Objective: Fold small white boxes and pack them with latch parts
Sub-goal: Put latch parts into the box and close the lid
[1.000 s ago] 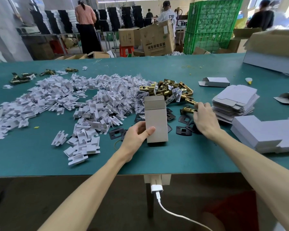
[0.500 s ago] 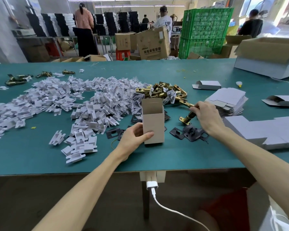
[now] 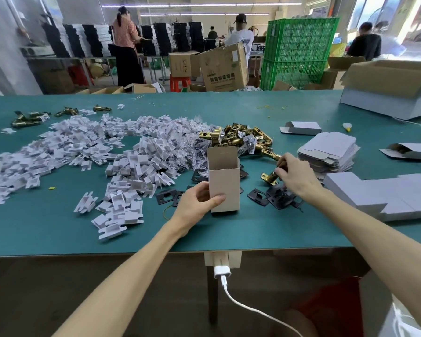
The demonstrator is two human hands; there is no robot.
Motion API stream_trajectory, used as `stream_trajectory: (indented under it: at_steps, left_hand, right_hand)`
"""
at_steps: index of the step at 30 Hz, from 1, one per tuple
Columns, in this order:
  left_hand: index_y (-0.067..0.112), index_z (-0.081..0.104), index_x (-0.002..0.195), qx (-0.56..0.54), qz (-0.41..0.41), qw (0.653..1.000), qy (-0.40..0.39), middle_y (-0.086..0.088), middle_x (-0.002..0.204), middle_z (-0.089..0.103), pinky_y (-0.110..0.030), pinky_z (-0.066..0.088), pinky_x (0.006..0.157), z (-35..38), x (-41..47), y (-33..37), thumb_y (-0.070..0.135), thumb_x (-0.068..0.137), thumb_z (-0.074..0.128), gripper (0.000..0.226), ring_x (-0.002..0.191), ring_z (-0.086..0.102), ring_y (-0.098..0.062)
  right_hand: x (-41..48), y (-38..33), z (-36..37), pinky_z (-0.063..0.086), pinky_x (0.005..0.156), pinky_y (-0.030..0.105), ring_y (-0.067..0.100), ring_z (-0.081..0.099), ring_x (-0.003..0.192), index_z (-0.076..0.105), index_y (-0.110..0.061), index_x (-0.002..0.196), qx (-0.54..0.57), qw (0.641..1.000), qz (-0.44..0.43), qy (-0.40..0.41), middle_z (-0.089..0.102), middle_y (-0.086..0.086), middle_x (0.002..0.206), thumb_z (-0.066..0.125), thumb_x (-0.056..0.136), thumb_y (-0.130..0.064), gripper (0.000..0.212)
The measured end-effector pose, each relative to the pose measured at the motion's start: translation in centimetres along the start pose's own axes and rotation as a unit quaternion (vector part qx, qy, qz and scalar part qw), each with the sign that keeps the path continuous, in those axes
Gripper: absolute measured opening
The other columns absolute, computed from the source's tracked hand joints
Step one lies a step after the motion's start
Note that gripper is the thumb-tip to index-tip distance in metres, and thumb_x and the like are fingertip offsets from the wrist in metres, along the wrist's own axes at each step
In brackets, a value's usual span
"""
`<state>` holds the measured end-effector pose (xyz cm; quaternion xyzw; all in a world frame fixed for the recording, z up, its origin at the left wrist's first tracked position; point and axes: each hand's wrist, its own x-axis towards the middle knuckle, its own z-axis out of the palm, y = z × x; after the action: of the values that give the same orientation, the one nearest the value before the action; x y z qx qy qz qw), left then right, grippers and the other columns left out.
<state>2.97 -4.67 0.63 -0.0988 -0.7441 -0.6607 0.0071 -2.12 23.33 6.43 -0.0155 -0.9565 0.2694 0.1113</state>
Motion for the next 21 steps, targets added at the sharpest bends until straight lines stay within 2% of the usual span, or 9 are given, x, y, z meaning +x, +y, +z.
stream_trajectory:
  at_steps: [3, 7, 11, 13, 16, 18, 20, 21]
  left_hand:
    - [0.020, 0.070, 0.120, -0.004, 0.002, 1.000, -0.001, 0.009, 0.115, 0.078, -0.017, 0.054, 0.089, 0.0, 0.0, -0.1, 0.018, 0.088, 0.083, 0.035, 0.110, 0.072, -0.008]
    - [0.020, 0.070, 0.120, 0.000, 0.002, 1.000, -0.002, 0.009, 0.115, 0.078, -0.017, 0.055, 0.088, -0.1, 0.0, -0.1, 0.017, 0.087, 0.084, 0.037, 0.109, 0.072, -0.008]
    - [0.018, 0.069, 0.120, -0.002, -0.002, 1.000, 0.002, 0.007, 0.115, 0.078, -0.017, 0.055, 0.088, 0.0, 0.1, -0.1, 0.018, 0.086, 0.085, 0.037, 0.108, 0.072, -0.008]
    - [0.018, 0.070, 0.120, -0.006, -0.002, 1.000, 0.002, 0.008, 0.114, 0.078, -0.017, 0.055, 0.087, 0.0, 0.1, -0.1, 0.017, 0.086, 0.084, 0.036, 0.108, 0.073, -0.008]
    - [0.019, 0.069, 0.120, -0.009, -0.004, 1.000, -0.001, 0.008, 0.114, 0.078, -0.018, 0.056, 0.089, 0.1, 0.1, -0.1, 0.016, 0.087, 0.084, 0.036, 0.108, 0.073, -0.008]
    - [0.018, 0.069, 0.121, -0.011, -0.004, 1.000, -0.001, 0.007, 0.115, 0.078, -0.020, 0.057, 0.093, 0.1, 0.1, 0.0, 0.016, 0.086, 0.084, 0.038, 0.109, 0.072, -0.008]
    - [0.018, 0.070, 0.122, -0.012, 0.000, 1.000, -0.002, 0.006, 0.116, 0.078, -0.021, 0.056, 0.094, 0.0, 0.1, 0.0, 0.017, 0.086, 0.084, 0.038, 0.110, 0.072, -0.008]
    - [0.018, 0.070, 0.123, -0.014, 0.002, 1.000, -0.004, 0.006, 0.116, 0.078, -0.021, 0.056, 0.094, 0.0, 0.1, 0.0, 0.018, 0.086, 0.084, 0.039, 0.111, 0.072, -0.009]
  right_hand:
    - [-0.4, -0.6, -0.3, 0.060, 0.075, 0.050, 0.032, 0.070, 0.076, 0.057, -0.013, 0.106, 0.045, 0.999, -0.008, 0.017, 0.070, 0.016, 0.098, 0.059, 0.100, -0.021, 0.009]
    - [-1.2, -2.8, -2.1, 0.052, 0.053, 0.028, 0.021, 0.071, 0.064, 0.057, -0.011, 0.107, 0.147, 0.987, -0.045, 0.041, 0.072, 0.008, 0.093, 0.061, 0.101, -0.019, 0.011]
    - [-2.5, -7.1, -5.4, 0.046, 0.044, 0.017, 0.016, 0.071, 0.059, 0.061, -0.012, 0.102, 0.252, 0.961, -0.098, 0.055, 0.074, 0.006, 0.088, 0.067, 0.098, -0.020, 0.011]
    - [-3.2, -9.4, -6.4, 0.046, 0.045, 0.018, 0.019, 0.072, 0.060, 0.062, -0.014, 0.101, 0.271, 0.953, -0.131, 0.038, 0.075, 0.005, 0.087, 0.068, 0.097, -0.021, 0.011]
    - [-3.9, -12.3, -6.5, 0.051, 0.049, 0.019, 0.019, 0.073, 0.065, 0.065, -0.014, 0.103, 0.240, 0.957, -0.164, 0.012, 0.075, 0.005, 0.089, 0.070, 0.096, -0.022, 0.012]
    - [-4.0, -13.4, -5.9, 0.060, 0.062, 0.029, 0.019, 0.072, 0.073, 0.067, -0.014, 0.106, 0.179, 0.967, -0.179, 0.005, 0.075, 0.006, 0.093, 0.070, 0.096, -0.023, 0.014]
    - [-4.1, -13.9, -5.2, 0.061, 0.077, 0.040, 0.024, 0.071, 0.081, 0.067, -0.013, 0.107, 0.129, 0.974, -0.184, -0.011, 0.074, 0.008, 0.096, 0.068, 0.096, -0.023, 0.015]
    - [-4.1, -13.9, -4.8, 0.060, 0.079, 0.043, 0.027, 0.071, 0.082, 0.066, -0.012, 0.107, 0.110, 0.976, -0.187, -0.018, 0.073, 0.009, 0.096, 0.068, 0.096, -0.022, 0.015]
